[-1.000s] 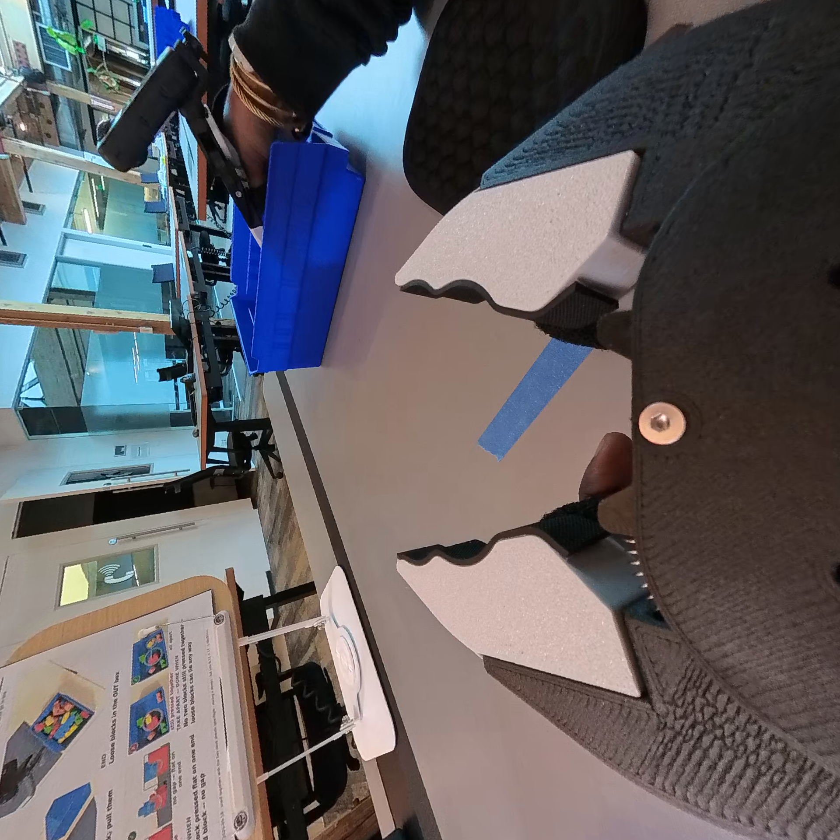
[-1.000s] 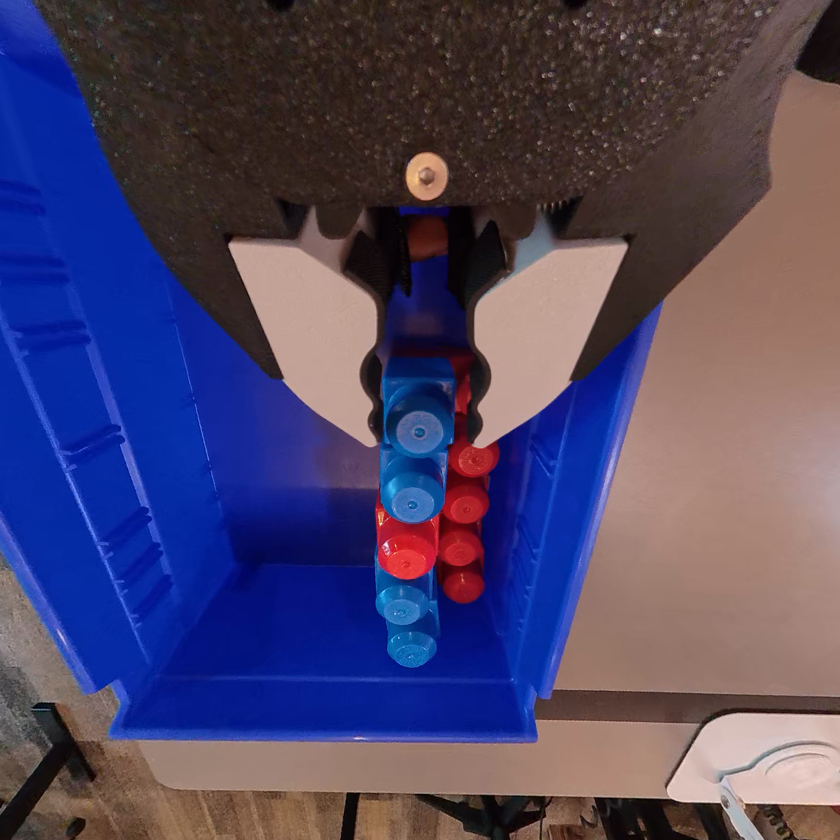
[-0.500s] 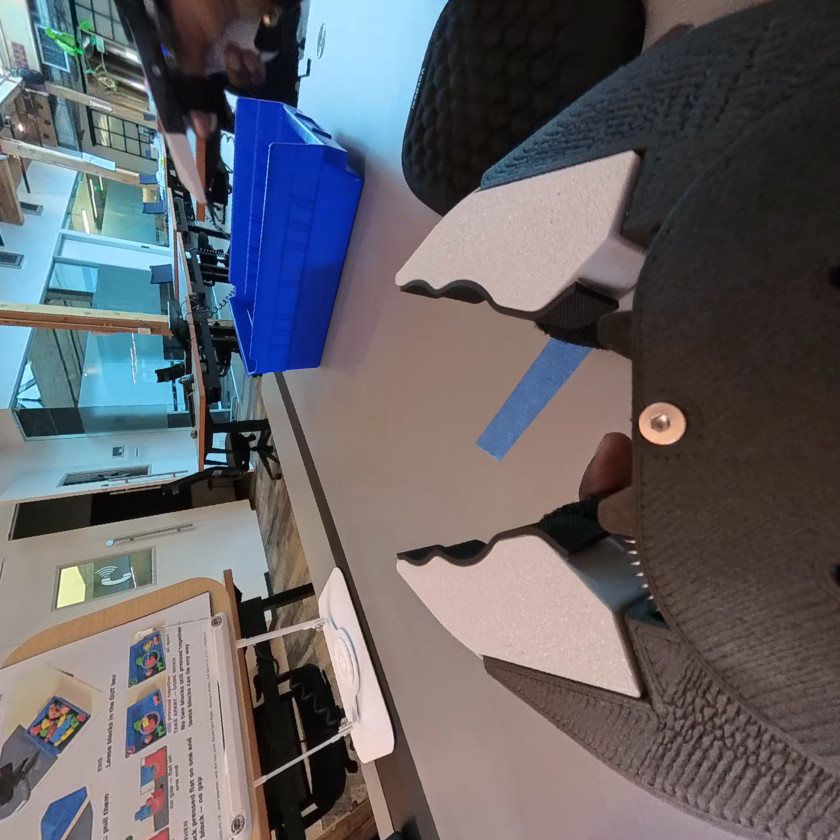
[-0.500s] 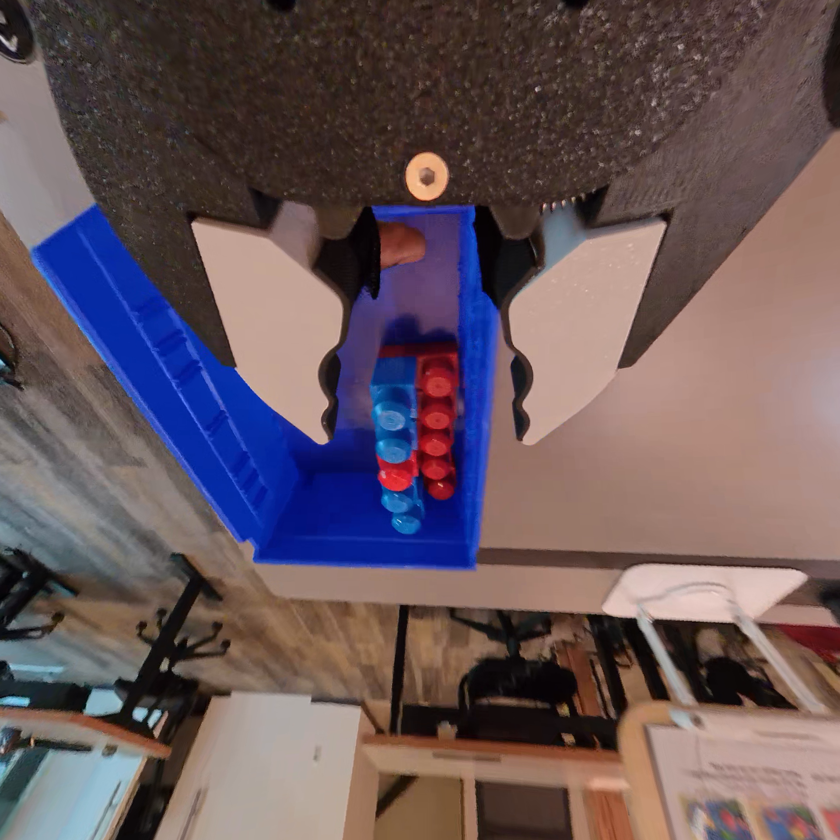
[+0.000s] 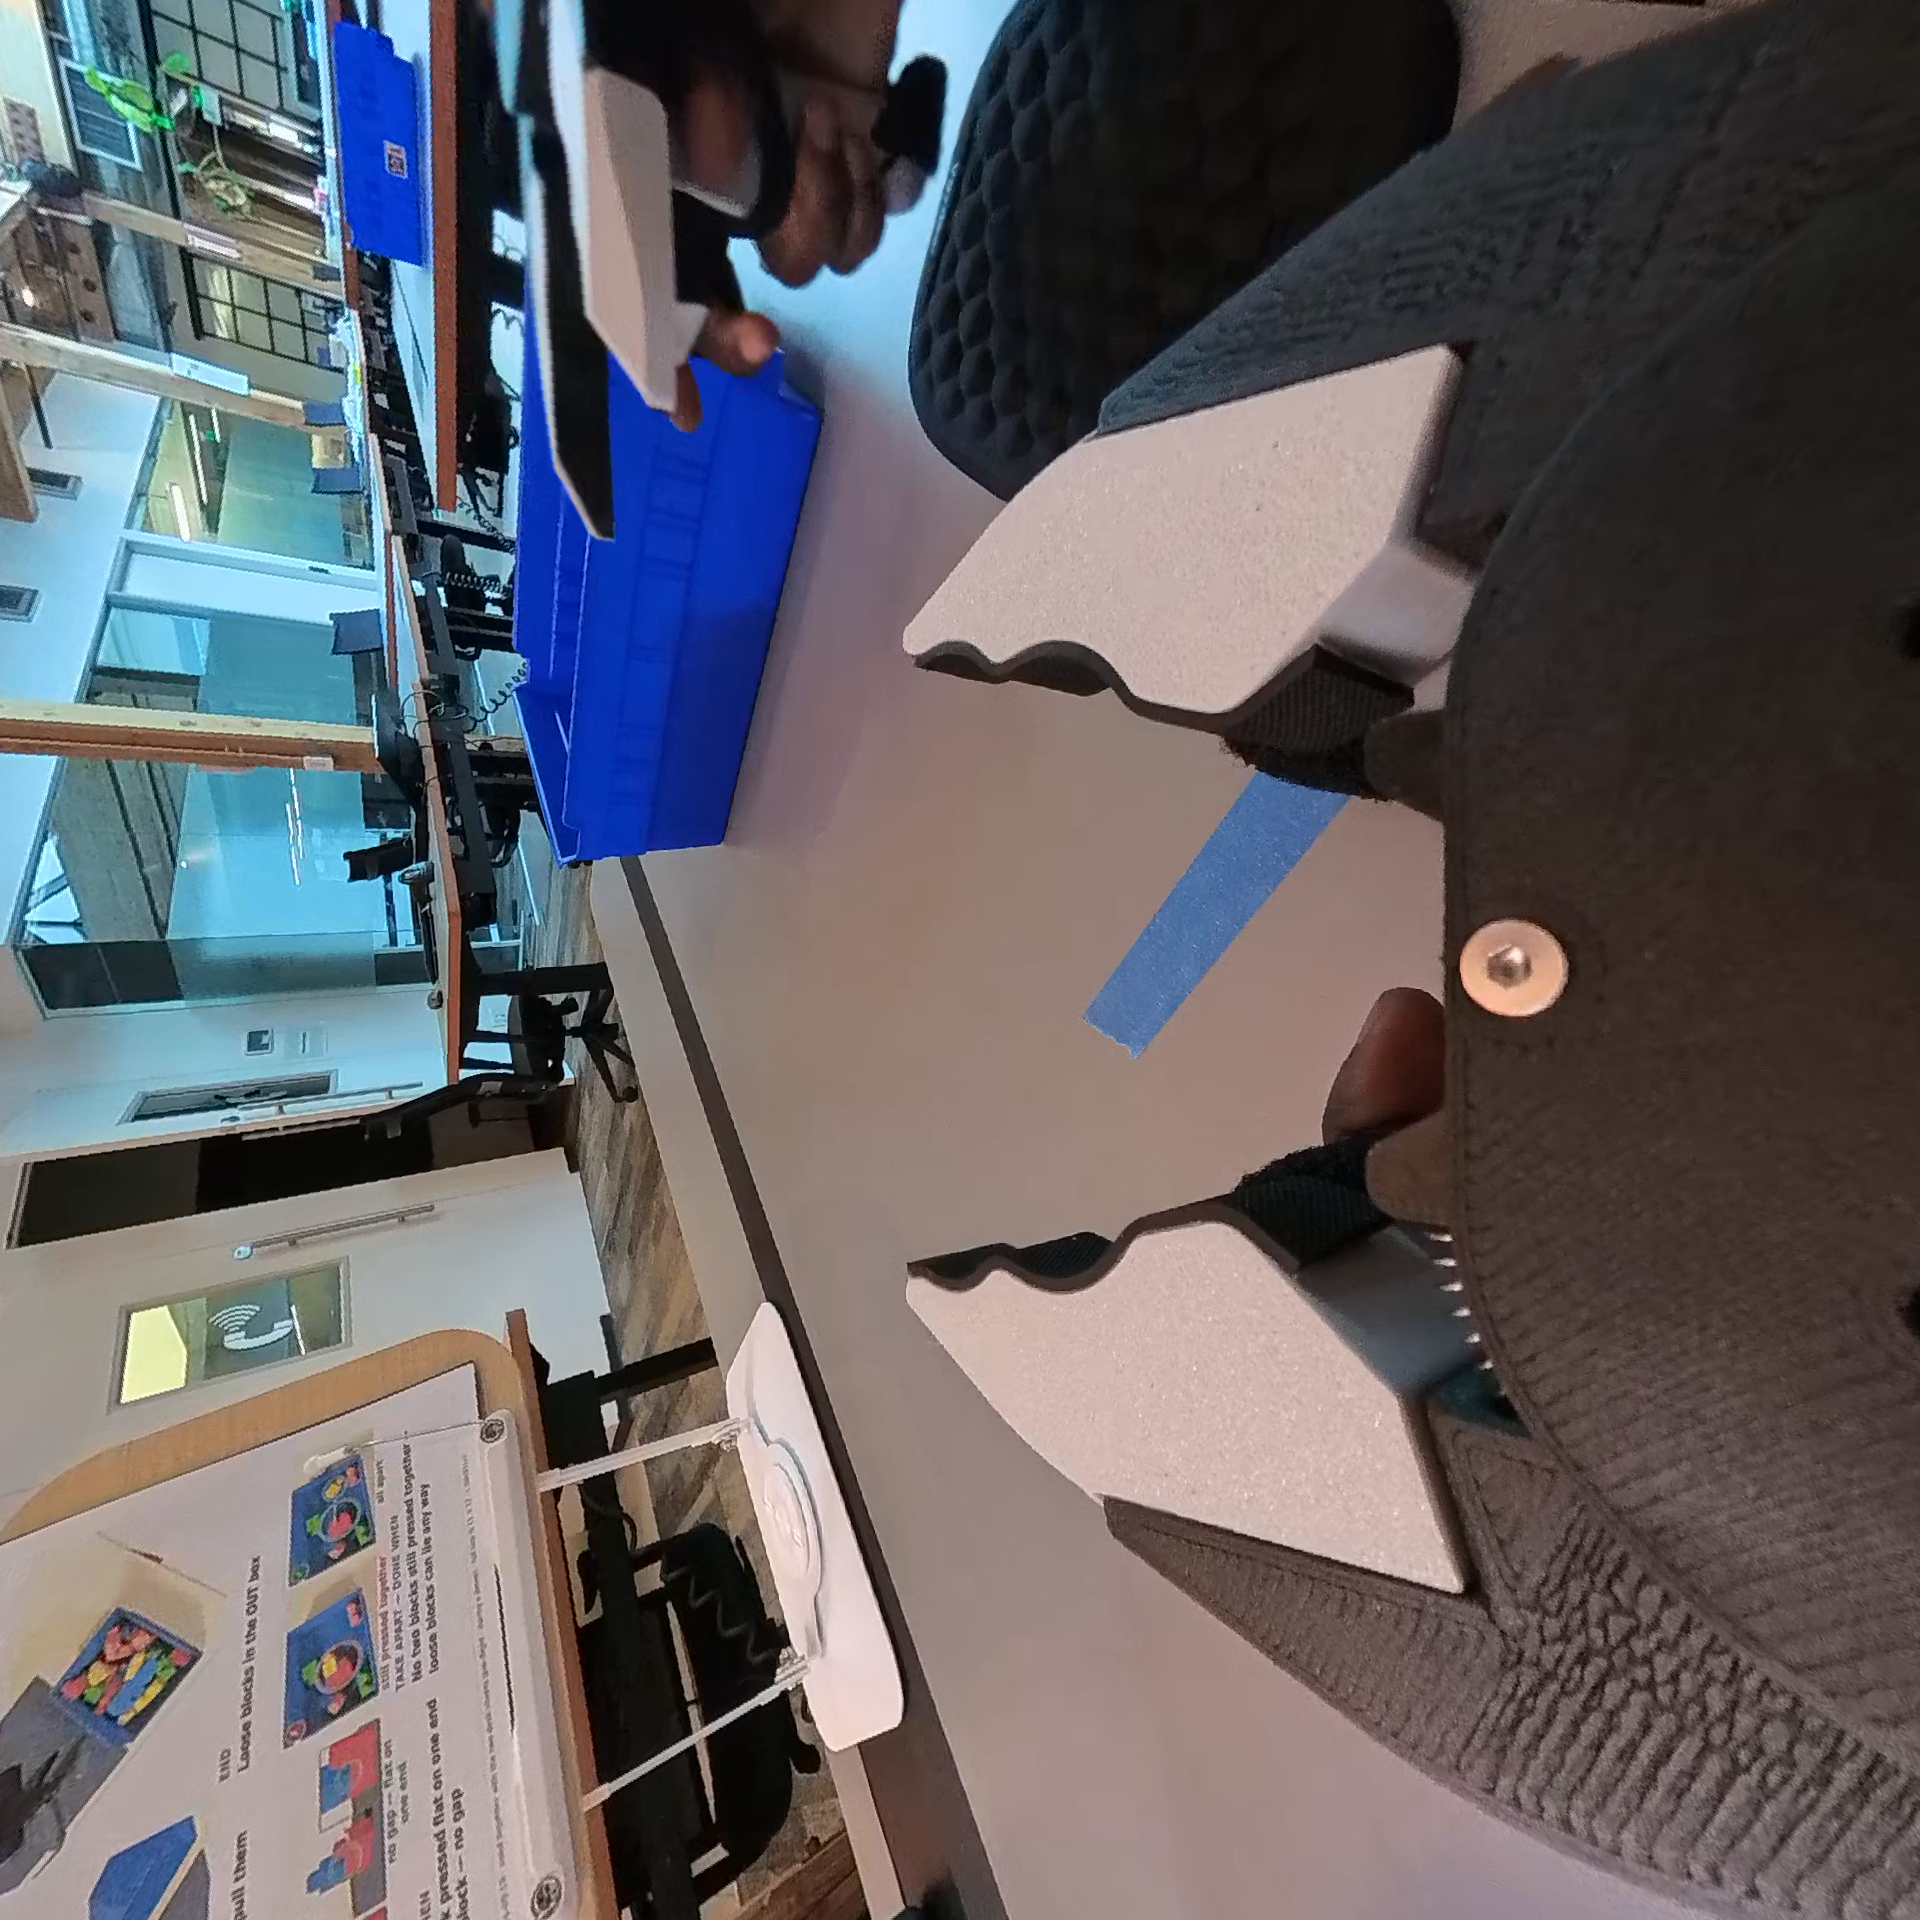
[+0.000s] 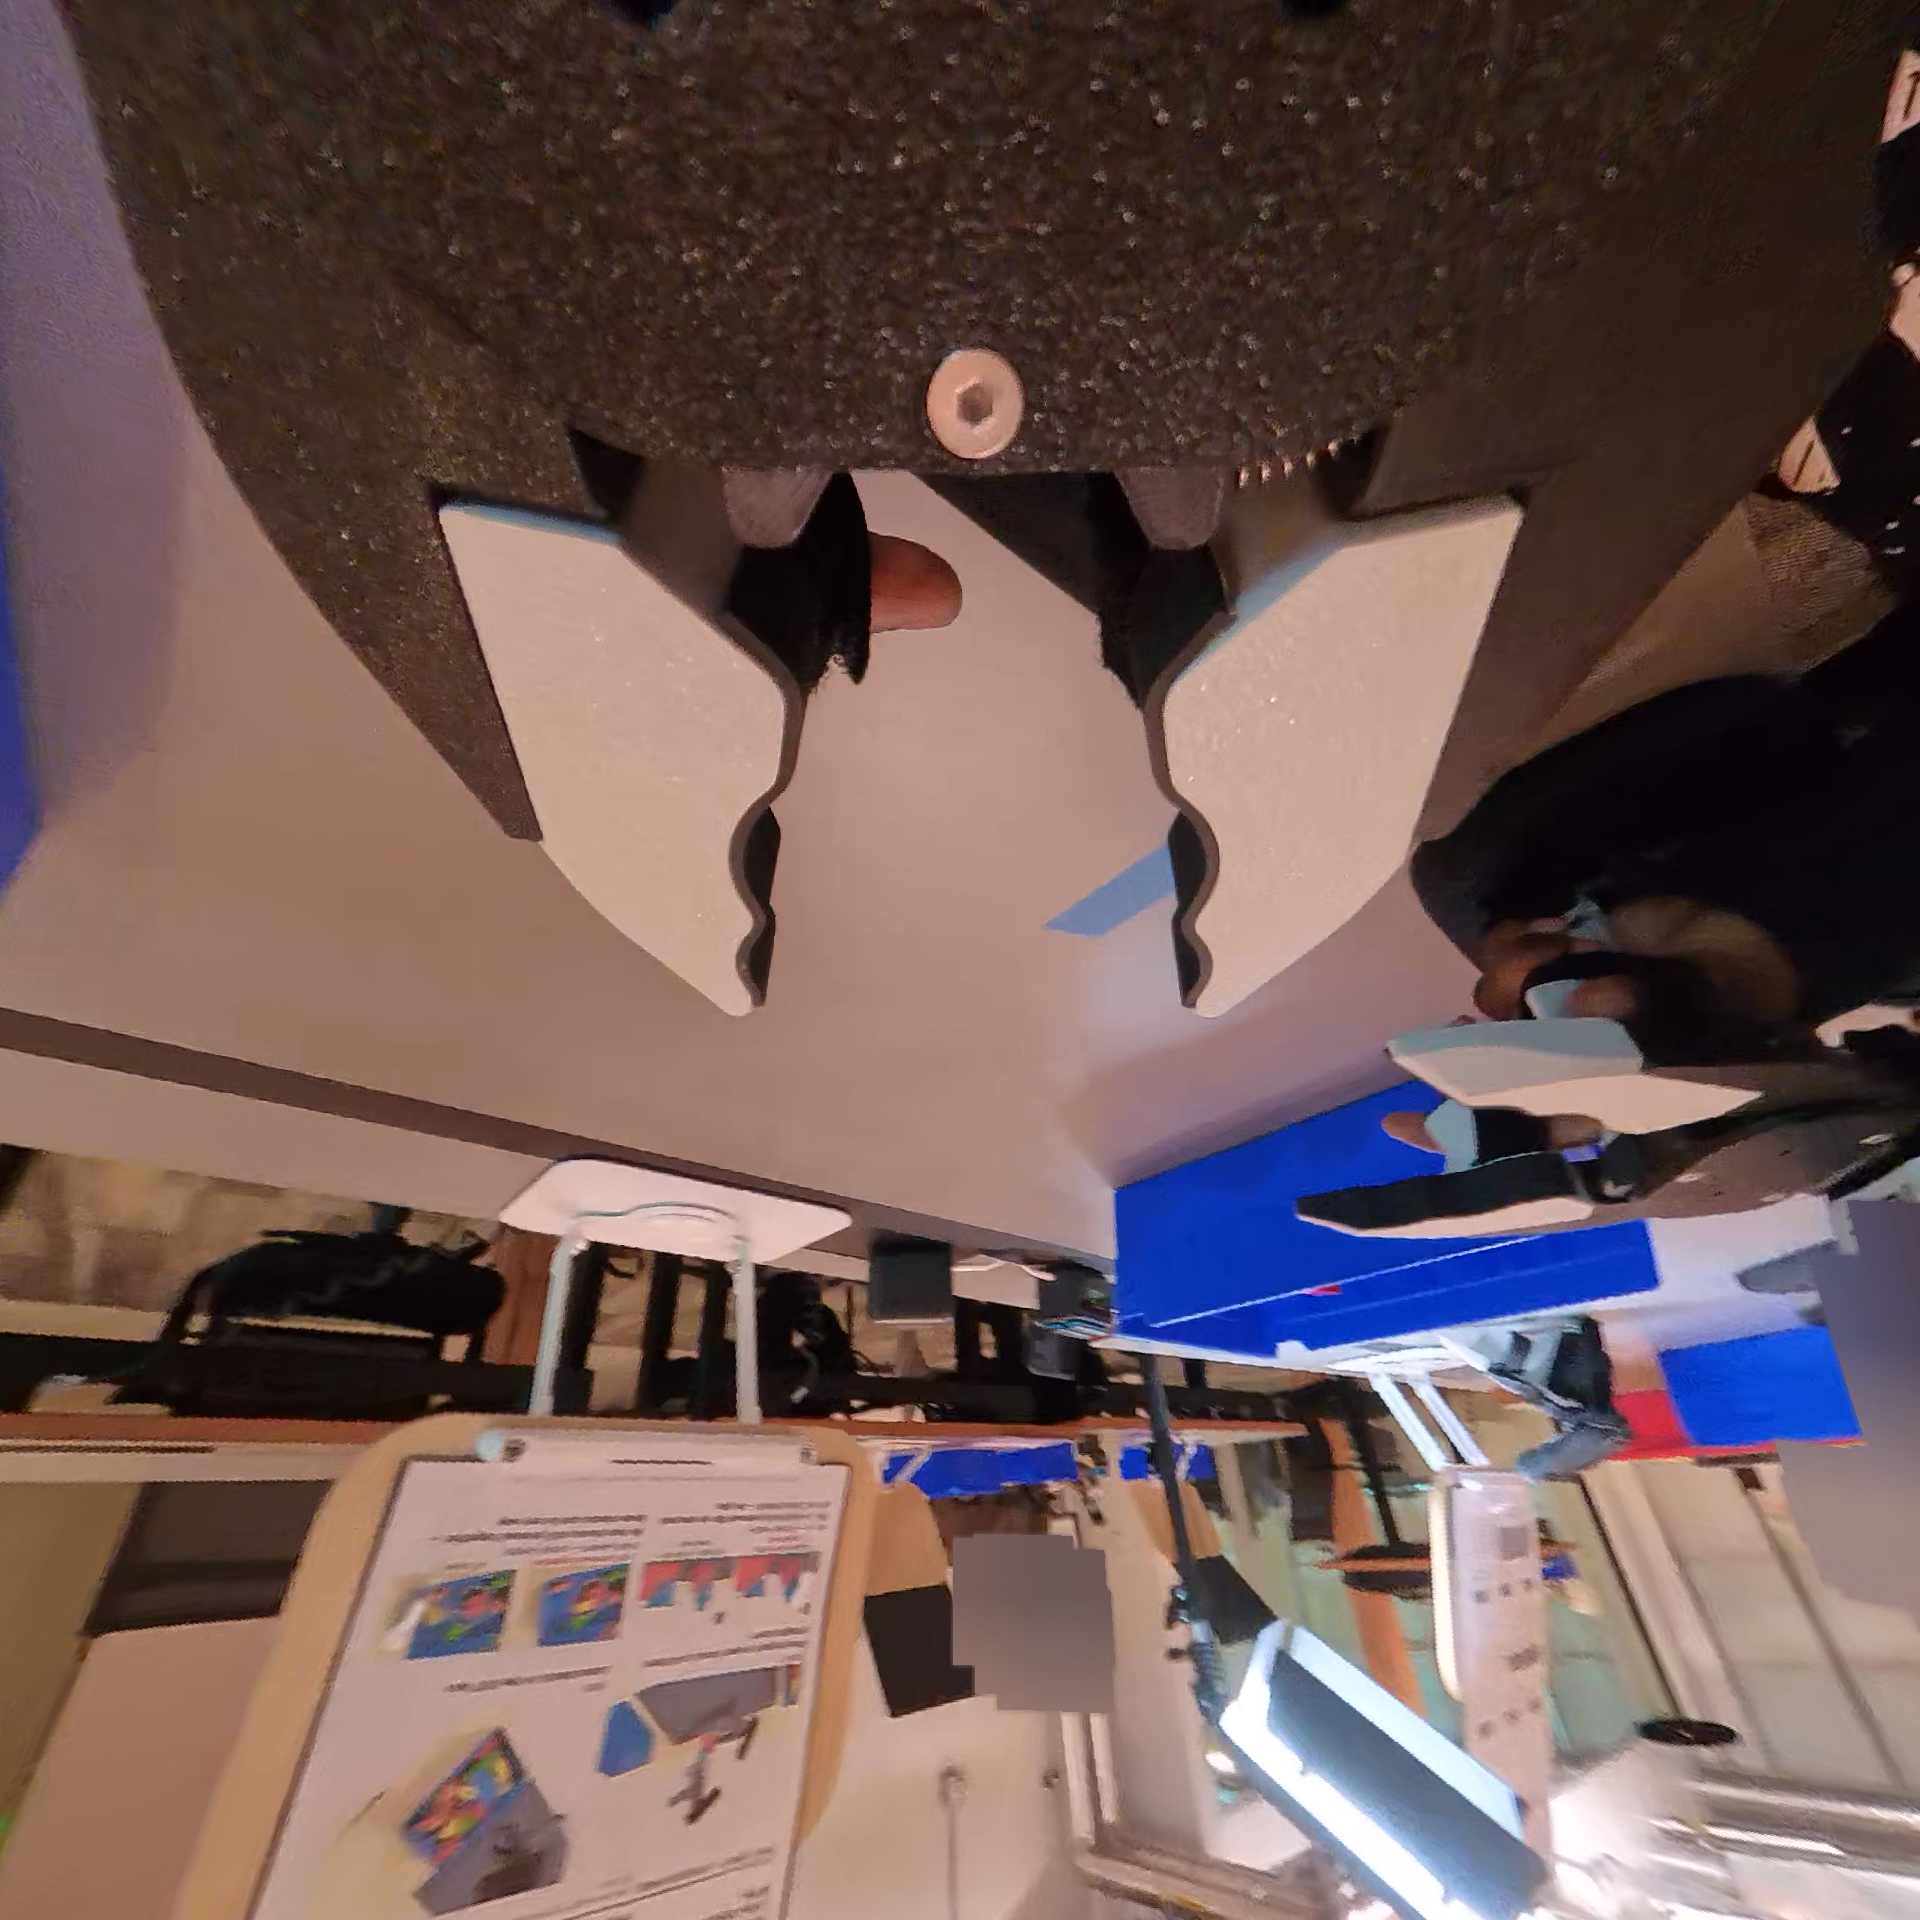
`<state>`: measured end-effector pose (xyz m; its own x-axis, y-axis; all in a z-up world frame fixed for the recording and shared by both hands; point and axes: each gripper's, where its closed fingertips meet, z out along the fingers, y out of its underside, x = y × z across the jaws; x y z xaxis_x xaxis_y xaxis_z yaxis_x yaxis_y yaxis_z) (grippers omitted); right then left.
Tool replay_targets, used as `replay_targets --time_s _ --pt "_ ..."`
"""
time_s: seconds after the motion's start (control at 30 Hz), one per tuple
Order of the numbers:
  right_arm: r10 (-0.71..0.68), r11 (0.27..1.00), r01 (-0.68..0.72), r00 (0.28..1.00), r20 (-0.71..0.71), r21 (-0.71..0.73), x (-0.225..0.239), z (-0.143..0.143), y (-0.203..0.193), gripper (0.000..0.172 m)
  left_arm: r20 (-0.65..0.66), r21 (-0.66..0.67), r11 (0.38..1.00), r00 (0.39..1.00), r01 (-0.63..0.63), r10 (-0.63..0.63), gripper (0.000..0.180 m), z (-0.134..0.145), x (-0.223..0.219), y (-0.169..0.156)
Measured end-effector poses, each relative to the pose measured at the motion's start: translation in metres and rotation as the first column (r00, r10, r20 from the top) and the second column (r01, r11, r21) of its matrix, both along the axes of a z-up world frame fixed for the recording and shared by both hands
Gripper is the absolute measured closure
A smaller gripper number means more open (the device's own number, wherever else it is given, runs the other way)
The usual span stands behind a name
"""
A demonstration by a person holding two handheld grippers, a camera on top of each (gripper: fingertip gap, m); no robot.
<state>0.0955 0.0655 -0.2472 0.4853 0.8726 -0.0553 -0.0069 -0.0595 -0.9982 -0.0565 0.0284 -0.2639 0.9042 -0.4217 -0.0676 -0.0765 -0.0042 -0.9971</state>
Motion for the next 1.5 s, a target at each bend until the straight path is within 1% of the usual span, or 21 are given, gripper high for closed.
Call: replay_targets --time_s 0.1,0.17,0.23,0.3,0.37,0.43,0.5,0.57,0.63,0.67,0.77,0.83,0.97,1.0,1.1,1.17,1.23,1.33,1.4,1.47,1.5 --pt "0.046 0.999 -0.046 0.998 -0.038 0.006 -0.008 -0.008 -0.005 0.100 -0.001 0.010 1.000 1.000 0.028 -0.028 0.079 0.010 0.003 -0.008" --pt "0.065 0.998 -0.065 0.997 -0.049 -0.006 -0.011 -0.014 -0.006 0.101 -0.011 0.028 0.999 0.999 0.042 -0.041 0.082 0.028 -0.003 -0.019" --pt "0.080 0.997 -0.082 0.995 -0.064 -0.016 -0.011 -0.014 -0.006 0.101 -0.033 0.026 0.999 0.999 0.025 -0.024 0.087 0.050 -0.026 -0.027" --pt "0.088 0.996 -0.090 0.993 -0.082 -0.027 -0.011 -0.013 -0.005 0.103 -0.087 -0.011 0.997 0.994 -0.070 0.069 0.091 0.071 -0.072 -0.028" --pt "0.092 0.995 -0.095 0.992 -0.087 -0.033 -0.011 -0.014 -0.005 0.105 -0.147 -0.045 0.979 0.971 -0.200 0.191 0.097 0.088 -0.131 -0.025" --pt "0.090 0.995 -0.093 0.992 -0.086 -0.030 -0.012 -0.015 -0.005 0.106 -0.176 -0.122 0.936 0.935 -0.331 0.308 0.104 0.090 -0.195 -0.015" --pt "0.086 0.996 -0.089 0.993 -0.082 -0.031 -0.012 -0.015 -0.005 0.107 -0.185 -0.268 0.864 0.903 -0.426 0.388 0.105 0.069 -0.256 0.003" --pt "0.086 0.995 -0.089 0.993 -0.080 -0.033 -0.012 -0.016 -0.004 0.107 -0.151 -0.434 0.791 0.900 -0.432 0.409 0.106 0.033 -0.300 0.022" --pt "0.085 0.996 -0.088 0.993 -0.082 -0.035 -0.012 -0.016 -0.004 0.107 -0.101 -0.573 0.711 0.896 -0.407 0.432 0.106 -0.003 -0.329 0.039" --pt "0.084 0.996 -0.087 0.993 -0.085 -0.036 -0.012 -0.015 -0.004 0.107 -0.091 -0.614 0.681 0.893 -0.399 0.442 0.106 -0.018 -0.339 0.046" --pt "0.082 0.995 -0.087 0.992 -0.093 -0.045 -0.011 -0.015 -0.003 0.108 -0.185 -0.690 0.567 0.868 -0.449 0.462 0.108 -0.055 -0.364 0.055" --pt "0.081 0.995 -0.086 0.992 -0.098 -0.052 -0.010 -0.016 -0.002 0.108 -0.216 -0.713 0.528 0.861 -0.461 0.461 0.112 -0.068 -0.370 0.059" --pt "0.078 0.995 -0.084 0.991 -0.109 -0.060 -0.010 -0.015 -0.001 0.109 -0.180 -0.759 0.509 0.883 -0.405 0.435 0.122 -0.083 -0.365 0.064" --pt "0.077 0.995 -0.084 0.991 -0.111 -0.061 -0.009 -0.015 -0.001 0.109 -0.182 -0.762 0.506 0.883 -0.405 0.432 0.127 -0.086 -0.366 0.065" --pt "0.076 0.995 -0.083 0.991 -0.115 -0.062 -0.009 -0.015 0.000 0.109 -0.135 -0.767 0.524 0.892 -0.370 0.431 0.141 -0.087 -0.365 0.066" --pt "0.074 0.995 -0.082 0.990 -0.117 -0.063 -0.009 -0.015 0.000 0.110 -0.102 -0.748 0.558 0.893 -0.359 0.437 0.142 -0.083 -0.366 0.066" --pt "0.072 0.995 -0.081 0.990 -0.120 -0.066 -0.008 -0.015 0.000 0.110 -0.067 -0.704 0.611 0.890 -0.362 0.450 0.143 -0.073 -0.367 0.064" --pt "0.074 0.994 -0.083 0.990 -0.120 -0.066 -0.008 -0.015 0.000 0.111 -0.013 -0.603 0.705 0.888 -0.373 0.459 0.143 -0.045 -0.364 0.059" --pt "0.074 0.995 -0.082 0.991 -0.116 -0.064 -0.009 -0.015 0.000 0.112 0.048 -0.514 0.780 0.896 -0.356 0.441 0.143 -0.019 -0.354 0.054" --pt "0.073 0.995 -0.080 0.991 -0.109 -0.061 -0.009 -0.016 0.000 0.112 0.138 -0.410 0.861 0.912 -0.302 0.386 0.143 0.012 -0.334 0.047" --pt "0.073 0.995 -0.080 0.992 -0.105 -0.059 -0.010 -0.016 0.000 0.112 0.182 -0.358 0.898 0.924 -0.257 0.337 0.143 0.028 -0.319 0.043"
